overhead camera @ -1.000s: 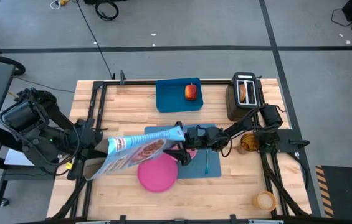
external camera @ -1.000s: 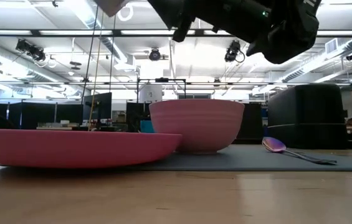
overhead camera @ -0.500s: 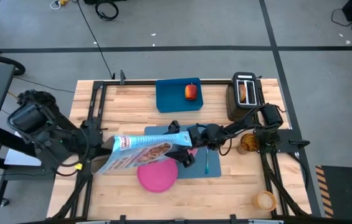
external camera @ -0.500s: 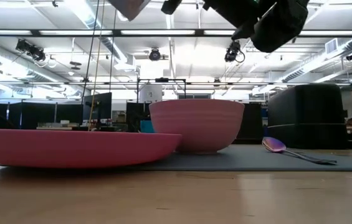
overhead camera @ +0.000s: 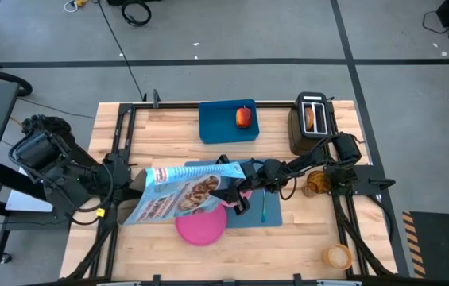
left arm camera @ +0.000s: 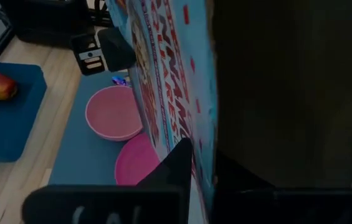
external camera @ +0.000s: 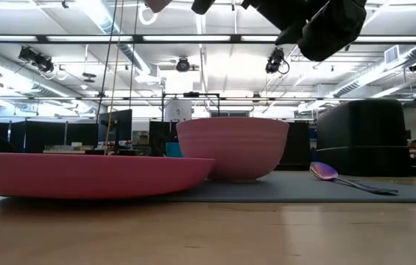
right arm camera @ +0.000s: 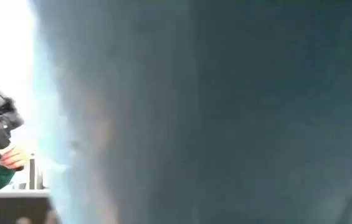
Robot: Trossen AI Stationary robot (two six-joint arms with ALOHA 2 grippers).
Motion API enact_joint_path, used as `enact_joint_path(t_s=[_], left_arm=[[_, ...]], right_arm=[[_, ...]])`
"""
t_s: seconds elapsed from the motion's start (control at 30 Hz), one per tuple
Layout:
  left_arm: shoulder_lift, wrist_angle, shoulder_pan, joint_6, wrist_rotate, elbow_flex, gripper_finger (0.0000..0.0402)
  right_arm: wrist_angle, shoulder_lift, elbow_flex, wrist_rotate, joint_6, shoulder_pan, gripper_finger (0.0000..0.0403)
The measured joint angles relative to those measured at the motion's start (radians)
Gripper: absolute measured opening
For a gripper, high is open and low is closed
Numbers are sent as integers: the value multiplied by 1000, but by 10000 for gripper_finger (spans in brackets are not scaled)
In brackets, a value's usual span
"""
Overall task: Arrange a breakfast setting
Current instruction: Pour the cereal from the blue cereal box into the pink bowl
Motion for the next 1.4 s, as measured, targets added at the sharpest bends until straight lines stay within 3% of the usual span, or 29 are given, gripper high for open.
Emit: enact_joint_path(t_s=[0.23,0.47,0.7,0.87,1.07,1.27,1.4], left_arm=[[-5,-1,0,-56,8,0,45],[-36,-1,-13,-79,12,0,121],[-83,-15,-54,-34,2,2,174],[-84,-73,-59,-18,-72,2,176],[-76,-96,-39,18,-163,-6,176],[-78,-91,-39,20,-225,-101,176],[-77,-56,-39,-24,-251,-192,176]], right_arm=[[-1,0,0,-7,0,0,131],[2,-1,-8,-30,-10,-1,129],[-6,-124,-169,1,-51,0,128],[-130,-299,-312,66,-108,16,127],[-481,-590,-409,95,-137,3,127],[-790,-885,-498,25,-139,-111,127],[-1010,-1054,-519,-129,-128,-238,127]])
